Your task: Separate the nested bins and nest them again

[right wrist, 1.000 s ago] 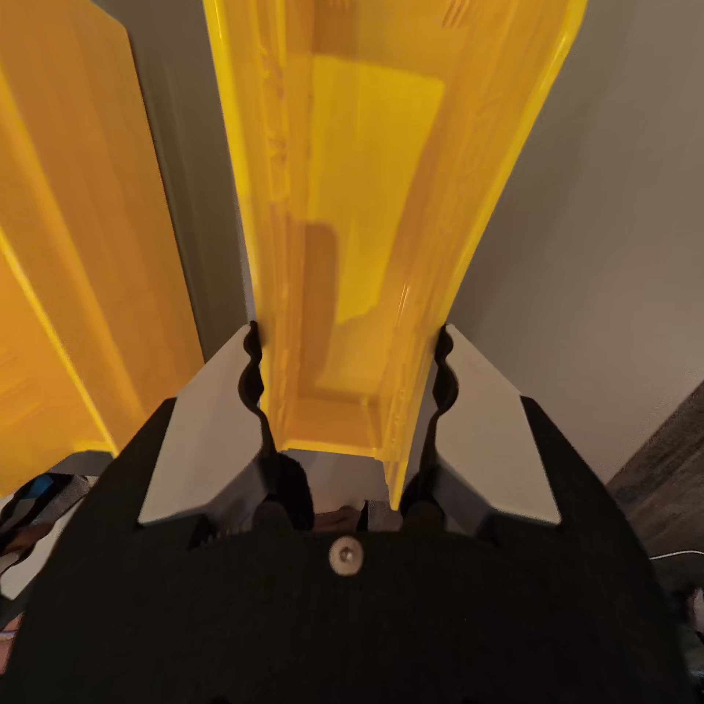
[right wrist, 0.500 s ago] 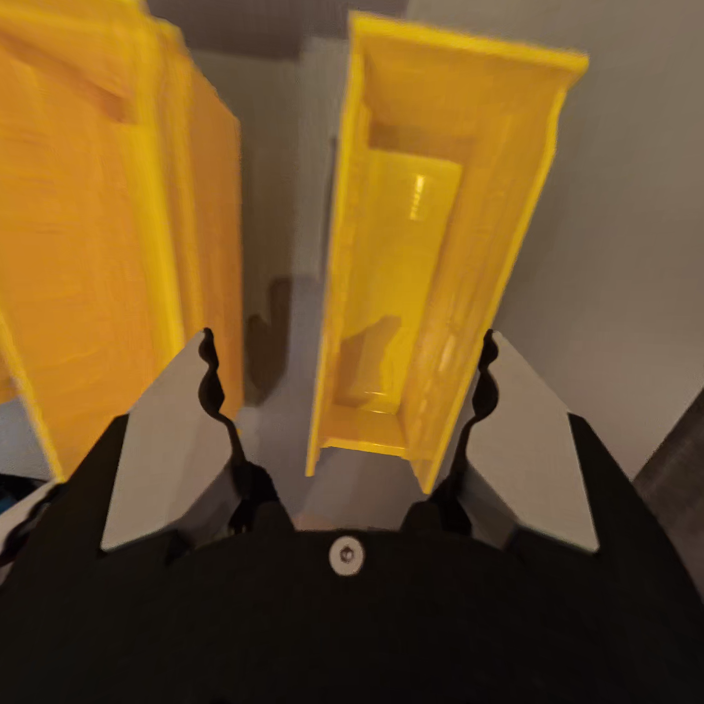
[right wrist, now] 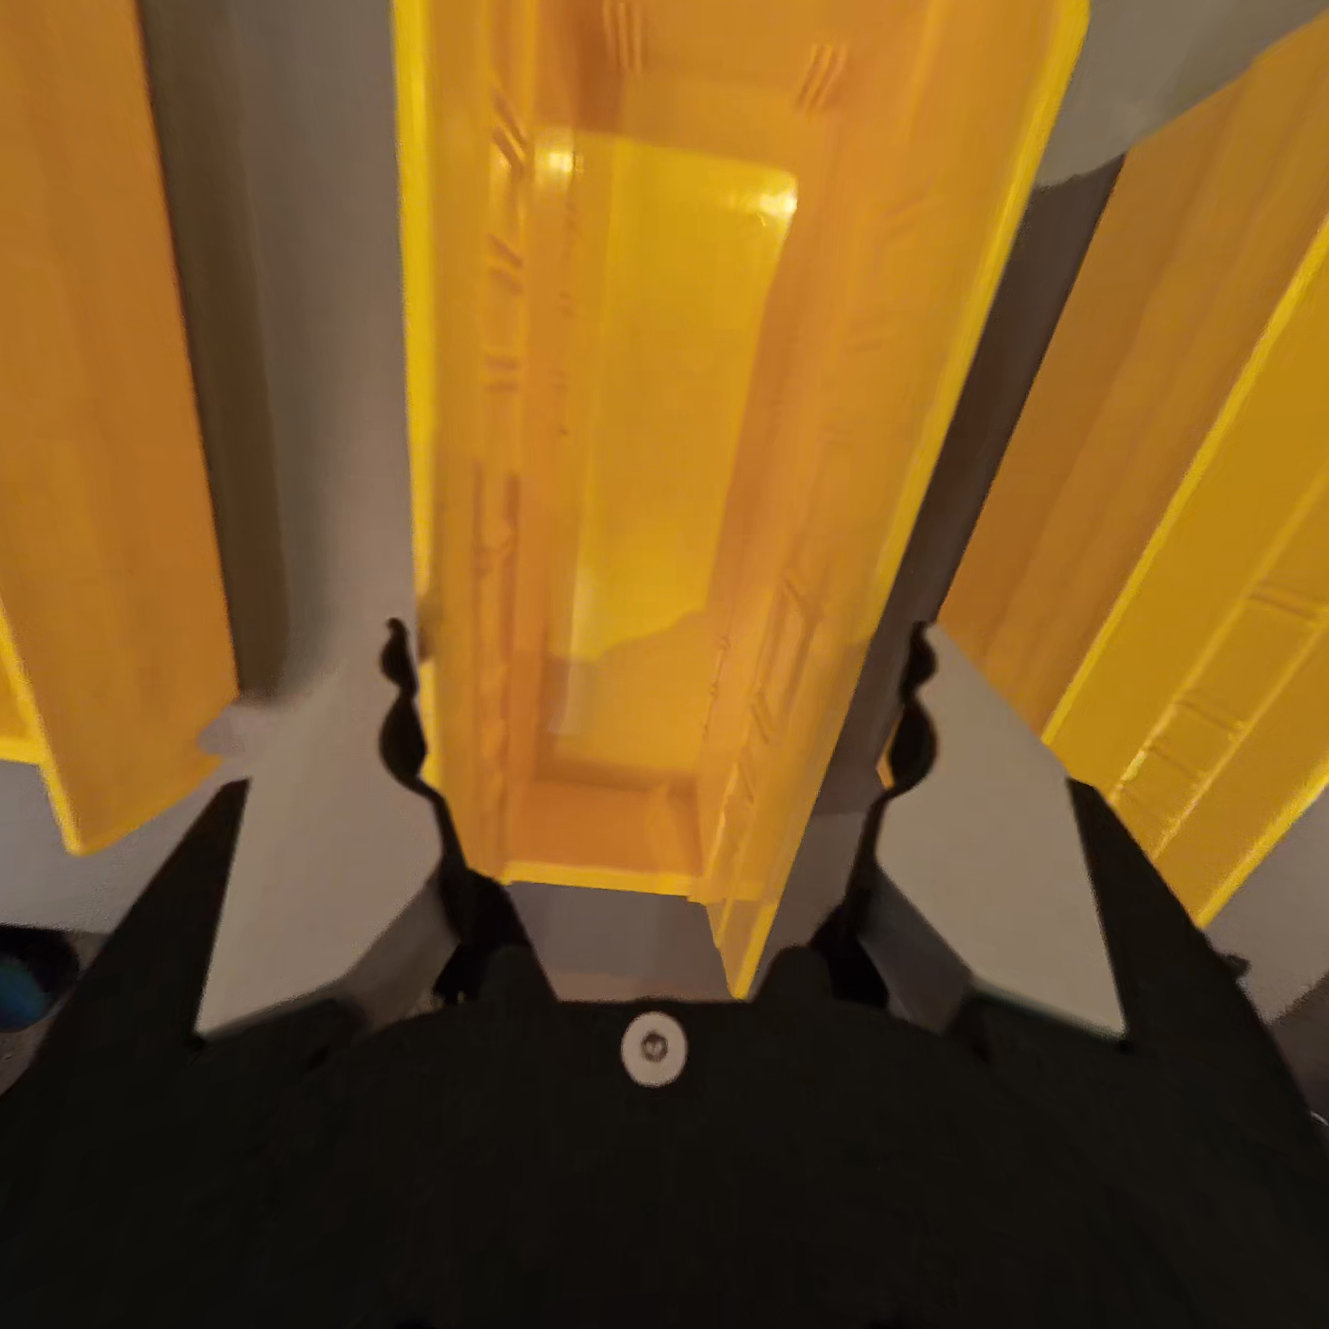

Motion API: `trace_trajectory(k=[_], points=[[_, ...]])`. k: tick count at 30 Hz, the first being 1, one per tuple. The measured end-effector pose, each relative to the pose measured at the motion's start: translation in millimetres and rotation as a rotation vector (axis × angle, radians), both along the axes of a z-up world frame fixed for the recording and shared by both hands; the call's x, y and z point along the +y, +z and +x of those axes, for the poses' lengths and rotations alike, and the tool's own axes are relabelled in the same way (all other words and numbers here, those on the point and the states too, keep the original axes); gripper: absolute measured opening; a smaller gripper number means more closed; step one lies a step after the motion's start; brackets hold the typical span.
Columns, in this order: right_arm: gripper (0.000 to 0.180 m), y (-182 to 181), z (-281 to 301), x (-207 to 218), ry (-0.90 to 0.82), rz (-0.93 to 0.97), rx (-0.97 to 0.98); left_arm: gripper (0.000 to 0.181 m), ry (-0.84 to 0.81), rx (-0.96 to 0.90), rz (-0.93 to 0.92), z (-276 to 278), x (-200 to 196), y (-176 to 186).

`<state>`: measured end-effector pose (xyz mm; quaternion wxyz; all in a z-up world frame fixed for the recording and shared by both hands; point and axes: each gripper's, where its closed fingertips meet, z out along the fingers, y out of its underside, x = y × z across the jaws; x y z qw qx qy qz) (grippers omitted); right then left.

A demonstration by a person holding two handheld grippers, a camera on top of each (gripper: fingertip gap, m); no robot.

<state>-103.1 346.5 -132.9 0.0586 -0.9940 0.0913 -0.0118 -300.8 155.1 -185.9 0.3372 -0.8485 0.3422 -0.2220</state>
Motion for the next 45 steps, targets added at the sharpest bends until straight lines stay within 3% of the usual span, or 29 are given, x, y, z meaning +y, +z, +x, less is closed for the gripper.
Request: trace_trajectory(k=[5, 9, 33, 39, 45], points=[[0.099, 2.7, -3.5, -0.2, -0.013, -0.004, 0.052, 0.051, 0.008, -0.007, -0.011, -1.7, 3.7, -0.7], [0.086, 4.4, -2.0, -3.1, -0.043, -0.027, 0.051, 0.051, 0.006, -0.005, -0.010, 0.0, 4.8, -0.5], [0.084, 30.2, 0.5, -3.0, -0.041, -0.024, 0.057, 0.051, 0.004, 0.007, -0.005, 0.5, 5.5, -2.0], [0.084, 64.8, 3.8, -0.9, -0.024, -0.004, 0.050, 0.051, 0.001, 0.005, -0.006, -0.7, 5.1, -1.8], [0.085, 145.0, 52.5, -6.9, -0.028, 0.077, 0.025, 0.051, 0.006, -0.007, -0.021, -3.4, 3.9, -1.5]])
